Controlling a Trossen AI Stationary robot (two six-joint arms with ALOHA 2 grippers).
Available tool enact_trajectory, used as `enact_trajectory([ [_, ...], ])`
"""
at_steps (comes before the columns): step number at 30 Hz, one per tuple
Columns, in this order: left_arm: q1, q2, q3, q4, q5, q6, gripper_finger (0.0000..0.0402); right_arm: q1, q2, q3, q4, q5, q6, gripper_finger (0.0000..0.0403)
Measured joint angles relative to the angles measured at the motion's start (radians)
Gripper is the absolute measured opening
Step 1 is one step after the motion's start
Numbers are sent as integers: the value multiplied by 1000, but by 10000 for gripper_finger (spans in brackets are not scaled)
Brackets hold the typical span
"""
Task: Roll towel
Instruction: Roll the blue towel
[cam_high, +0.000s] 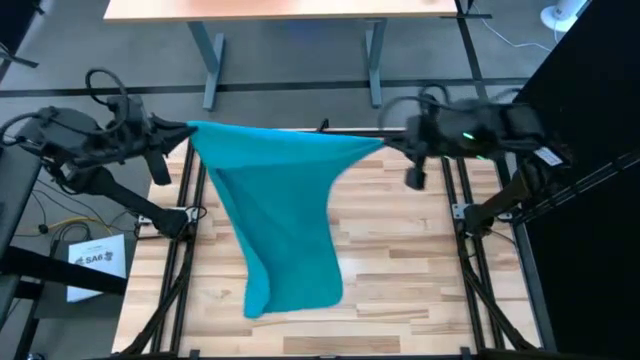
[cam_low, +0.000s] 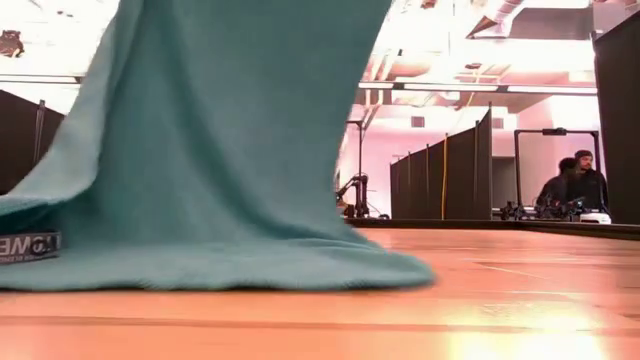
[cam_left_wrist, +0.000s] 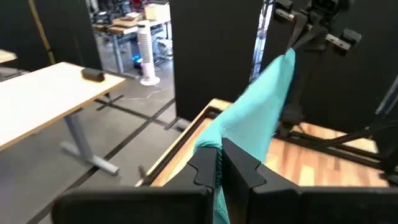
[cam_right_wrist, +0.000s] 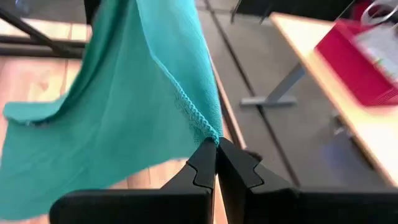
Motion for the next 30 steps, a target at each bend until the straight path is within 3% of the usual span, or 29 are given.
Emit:
enact_trajectory([
  [7, 42, -72, -188, -83, -47, -46, 0, -243, 2, -289, 274, -206, -88, 0],
  [14, 95, -252, -427, -83, -93, -170, 0, -445, 2, -552, 580, -420, -100, 0],
  [21, 100, -431, -727, -20, -117, -274, 0, -512, 38, -743, 784, -522, -79, 0],
  [30, 100, -630, -1005, -62, -205, -456, 0, -559, 196, -789, 892, -591, -63, 0],
])
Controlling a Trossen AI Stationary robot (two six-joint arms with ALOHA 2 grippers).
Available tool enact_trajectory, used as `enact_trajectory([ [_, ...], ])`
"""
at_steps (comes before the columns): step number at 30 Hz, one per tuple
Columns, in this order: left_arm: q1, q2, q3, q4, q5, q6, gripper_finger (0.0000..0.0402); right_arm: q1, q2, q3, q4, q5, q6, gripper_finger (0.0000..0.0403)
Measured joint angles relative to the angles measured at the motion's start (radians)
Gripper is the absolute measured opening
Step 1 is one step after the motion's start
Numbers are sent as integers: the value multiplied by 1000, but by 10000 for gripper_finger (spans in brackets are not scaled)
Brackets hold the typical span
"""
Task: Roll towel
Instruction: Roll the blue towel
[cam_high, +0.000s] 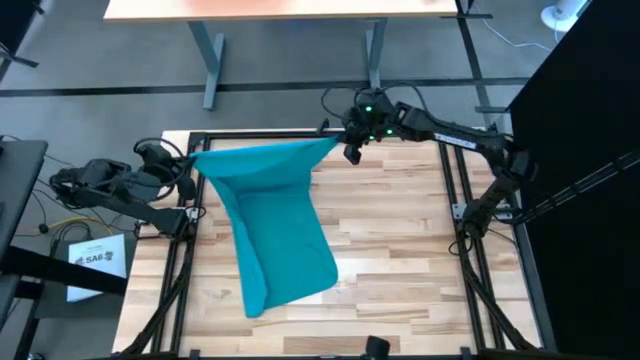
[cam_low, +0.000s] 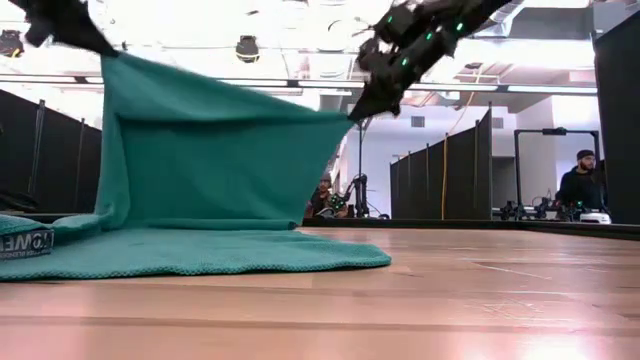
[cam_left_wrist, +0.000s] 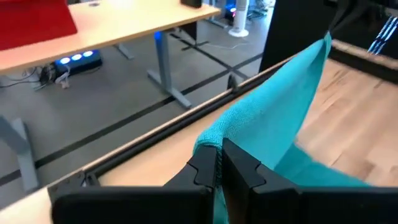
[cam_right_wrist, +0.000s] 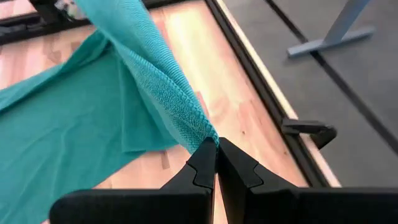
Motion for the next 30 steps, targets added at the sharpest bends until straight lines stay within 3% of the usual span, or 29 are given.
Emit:
enact_trajectory([
  [6, 0, -56, -69, -50, -2, -80, 22, 1, 88, 0, 41, -7, 39, 5],
  [13, 0, -54, -70, -53, 82, -94, 102, -9, 32, 7, 31, -1, -24, 79],
  [18, 0, -39, -79, 197, 222, 41, 152, 1, -63, 31, -25, -32, -6, 114],
  [24, 0, 201, -199, 470, 459, 169, 153, 169, -83, 21, -144, -123, -73, 118],
  [30, -61, 532, -246, 711, 644, 77, 145, 361, -81, -117, -146, -118, -82, 118],
])
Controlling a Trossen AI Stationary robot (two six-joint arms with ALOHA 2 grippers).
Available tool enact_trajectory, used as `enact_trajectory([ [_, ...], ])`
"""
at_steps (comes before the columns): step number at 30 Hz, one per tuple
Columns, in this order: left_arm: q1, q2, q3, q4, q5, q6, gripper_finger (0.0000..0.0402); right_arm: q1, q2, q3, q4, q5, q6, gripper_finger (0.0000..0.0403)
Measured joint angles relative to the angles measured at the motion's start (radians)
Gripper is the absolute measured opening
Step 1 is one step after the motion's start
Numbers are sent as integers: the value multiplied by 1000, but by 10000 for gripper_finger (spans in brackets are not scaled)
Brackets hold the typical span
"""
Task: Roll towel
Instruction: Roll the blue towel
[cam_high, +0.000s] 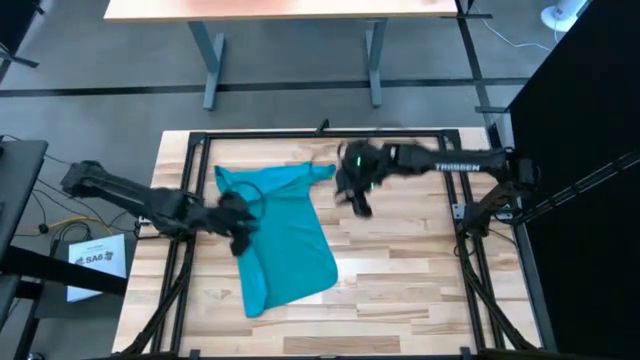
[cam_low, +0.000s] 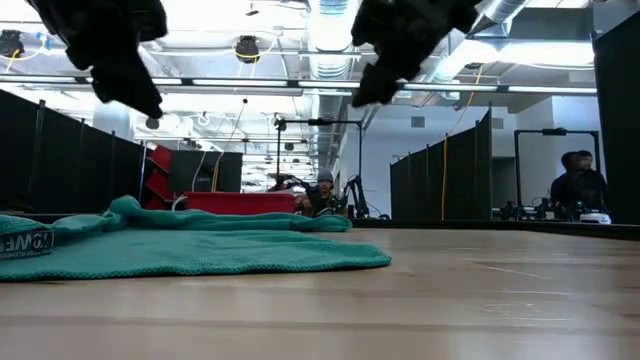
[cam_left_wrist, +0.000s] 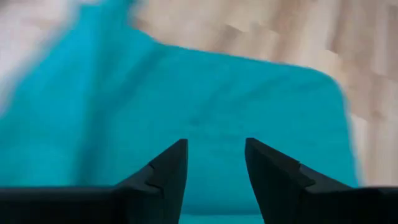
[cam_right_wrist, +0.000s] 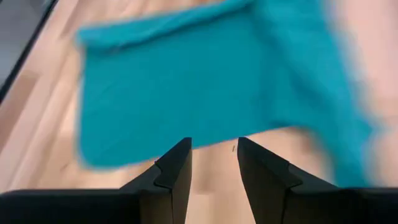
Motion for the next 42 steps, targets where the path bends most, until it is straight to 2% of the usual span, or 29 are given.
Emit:
enact_trajectory([
  [4, -89, 154, 1, 130, 7, -139, 144, 90, 0, -107, 54, 7, -2, 118],
  [9, -173, 319, 1, 165, 8, -367, 144, 139, 4, -222, 289, 42, -2, 118],
  [11, -196, 380, 1, 176, 11, -454, 143, 142, 4, -243, 357, 48, 4, 118],
  [14, -220, 462, 1, 219, 18, -541, 143, 147, 39, -246, 363, 51, 9, 118],
  [19, -260, 566, 1, 231, 126, -615, 143, 199, 129, -230, 369, 48, 24, 118],
  [25, -308, 569, 1, 212, 132, -641, 143, 242, 247, -150, 439, 64, 71, 118],
  [32, -322, 565, 2, 195, 141, -585, 143, 261, 416, -46, 448, 64, 155, 118],
  [42, -358, 546, 2, 204, 143, -570, 143, 305, 459, -39, 429, 90, 202, 118],
])
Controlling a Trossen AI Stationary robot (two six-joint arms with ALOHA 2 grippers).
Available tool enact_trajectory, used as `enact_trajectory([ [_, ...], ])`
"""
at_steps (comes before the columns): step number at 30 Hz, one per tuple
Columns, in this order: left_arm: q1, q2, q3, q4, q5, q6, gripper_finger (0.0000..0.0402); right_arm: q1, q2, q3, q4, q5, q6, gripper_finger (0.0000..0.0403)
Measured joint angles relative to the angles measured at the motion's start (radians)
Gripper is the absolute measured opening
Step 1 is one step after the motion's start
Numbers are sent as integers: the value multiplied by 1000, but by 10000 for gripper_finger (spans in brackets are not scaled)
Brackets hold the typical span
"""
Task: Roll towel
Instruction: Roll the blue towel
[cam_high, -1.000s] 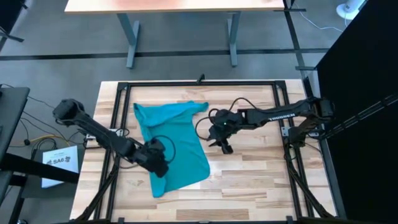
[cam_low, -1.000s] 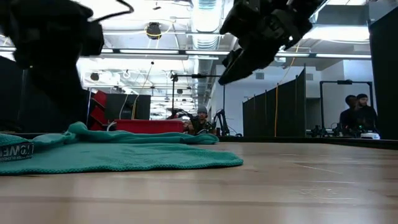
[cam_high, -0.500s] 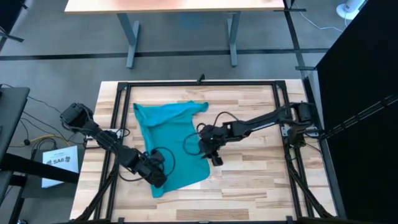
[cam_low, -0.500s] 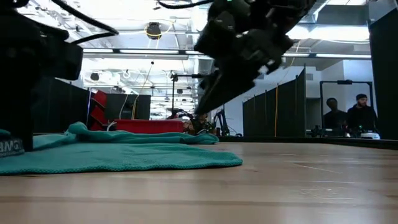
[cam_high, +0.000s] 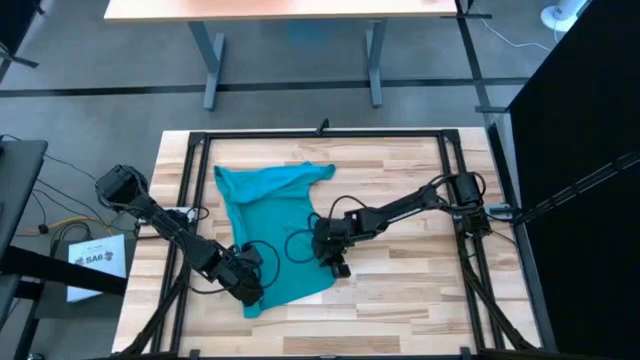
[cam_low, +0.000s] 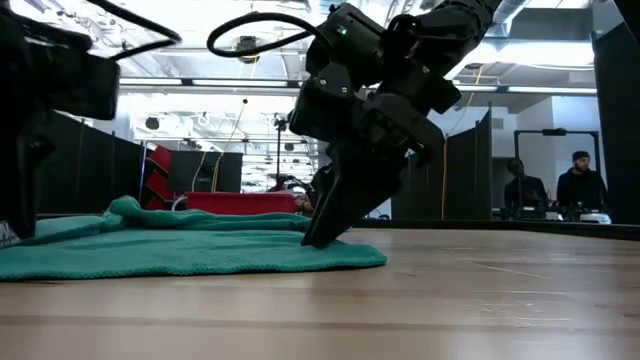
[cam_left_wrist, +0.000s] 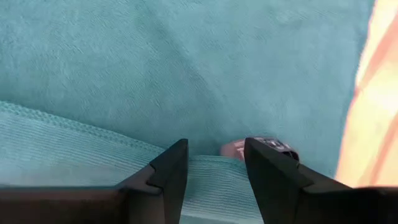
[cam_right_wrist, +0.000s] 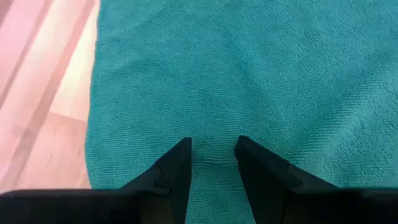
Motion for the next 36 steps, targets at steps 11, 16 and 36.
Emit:
enact_trajectory([
  [11, -215, -1, 0, -69, -14, -279, 143, 18, -6, 3, -153, 6, 6, 118],
  [16, -315, -1, 0, -61, -13, -414, 143, 28, -6, 3, -179, 6, 12, 118],
  [36, -235, -1, 209, -448, -406, -273, 143, 84, -41, 46, -119, 175, 8, 118],
])
